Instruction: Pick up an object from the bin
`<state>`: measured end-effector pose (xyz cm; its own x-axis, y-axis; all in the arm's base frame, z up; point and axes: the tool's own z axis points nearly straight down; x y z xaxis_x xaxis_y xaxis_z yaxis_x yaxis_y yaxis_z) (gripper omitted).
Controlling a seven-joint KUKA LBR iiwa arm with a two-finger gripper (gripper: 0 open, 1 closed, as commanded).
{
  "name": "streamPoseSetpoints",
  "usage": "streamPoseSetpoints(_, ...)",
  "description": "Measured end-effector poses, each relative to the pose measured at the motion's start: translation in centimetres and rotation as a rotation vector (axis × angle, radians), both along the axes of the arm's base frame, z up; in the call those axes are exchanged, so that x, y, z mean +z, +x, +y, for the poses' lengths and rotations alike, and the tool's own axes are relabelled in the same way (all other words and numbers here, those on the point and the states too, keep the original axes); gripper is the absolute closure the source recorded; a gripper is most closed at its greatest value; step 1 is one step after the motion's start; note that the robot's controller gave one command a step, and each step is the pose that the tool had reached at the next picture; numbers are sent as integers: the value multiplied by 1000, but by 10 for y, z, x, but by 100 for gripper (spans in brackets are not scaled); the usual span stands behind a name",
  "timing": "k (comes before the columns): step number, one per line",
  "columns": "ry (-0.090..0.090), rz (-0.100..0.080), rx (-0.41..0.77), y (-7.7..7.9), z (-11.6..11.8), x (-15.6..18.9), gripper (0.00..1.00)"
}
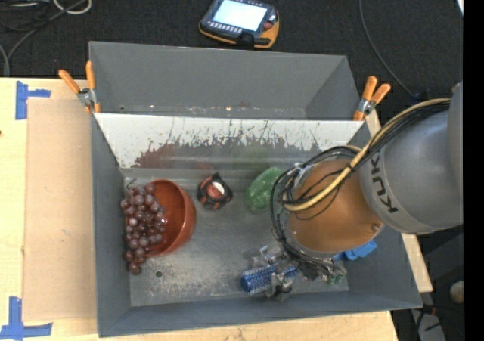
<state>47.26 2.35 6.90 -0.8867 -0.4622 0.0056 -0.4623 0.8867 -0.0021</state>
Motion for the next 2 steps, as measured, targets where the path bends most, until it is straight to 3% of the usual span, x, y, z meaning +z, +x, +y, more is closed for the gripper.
streamPoseSetpoints(2, 0, 0, -2, 0, 0, 0, 100)
